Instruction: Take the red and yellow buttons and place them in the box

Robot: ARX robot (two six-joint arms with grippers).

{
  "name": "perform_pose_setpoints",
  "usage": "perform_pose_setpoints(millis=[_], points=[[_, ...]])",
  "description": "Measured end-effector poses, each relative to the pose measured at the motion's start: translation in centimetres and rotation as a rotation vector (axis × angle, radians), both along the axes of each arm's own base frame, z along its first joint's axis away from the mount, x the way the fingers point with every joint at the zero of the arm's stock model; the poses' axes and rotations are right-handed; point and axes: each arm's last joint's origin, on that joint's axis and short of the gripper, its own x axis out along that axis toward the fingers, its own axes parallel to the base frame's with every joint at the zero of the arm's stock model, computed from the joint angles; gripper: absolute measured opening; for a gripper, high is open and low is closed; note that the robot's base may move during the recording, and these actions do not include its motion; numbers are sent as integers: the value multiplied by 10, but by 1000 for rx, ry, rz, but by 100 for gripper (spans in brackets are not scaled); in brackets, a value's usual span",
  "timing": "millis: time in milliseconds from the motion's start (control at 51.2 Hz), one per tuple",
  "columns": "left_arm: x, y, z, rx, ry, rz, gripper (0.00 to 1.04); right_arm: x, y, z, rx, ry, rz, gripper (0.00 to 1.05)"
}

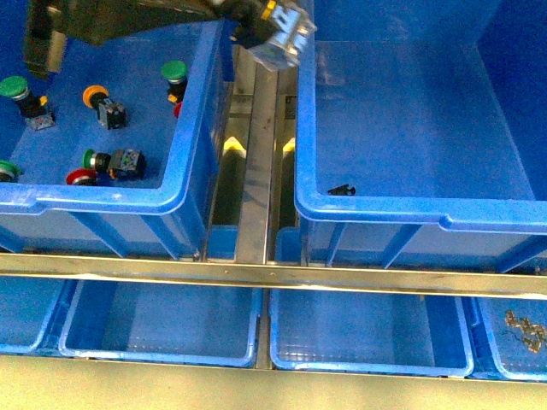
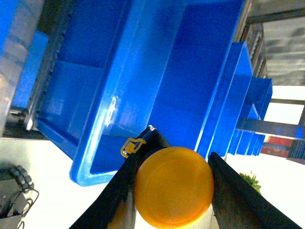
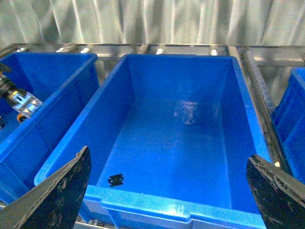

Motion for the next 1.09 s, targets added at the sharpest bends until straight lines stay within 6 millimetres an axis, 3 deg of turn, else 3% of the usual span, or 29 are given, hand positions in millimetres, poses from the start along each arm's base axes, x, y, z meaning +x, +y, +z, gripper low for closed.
perform_pose_setpoints(millis=[293, 391, 488, 664, 1094], points=[[3, -70, 5, -6, -11, -92, 35, 0, 0, -1, 5, 22, -16, 98], [4, -80, 6, -7, -17, -103, 35, 3, 3, -1, -80, 368, -154, 98], [3, -88, 6, -2, -20, -119, 35, 19, 15, -5, -209, 496, -18, 98], [4, -91, 4, 31, -25, -112, 35, 71, 43, 6, -305, 358, 185, 98], [4, -100, 3, 53, -29, -117, 35, 125, 69, 6, -413, 215, 263, 98]])
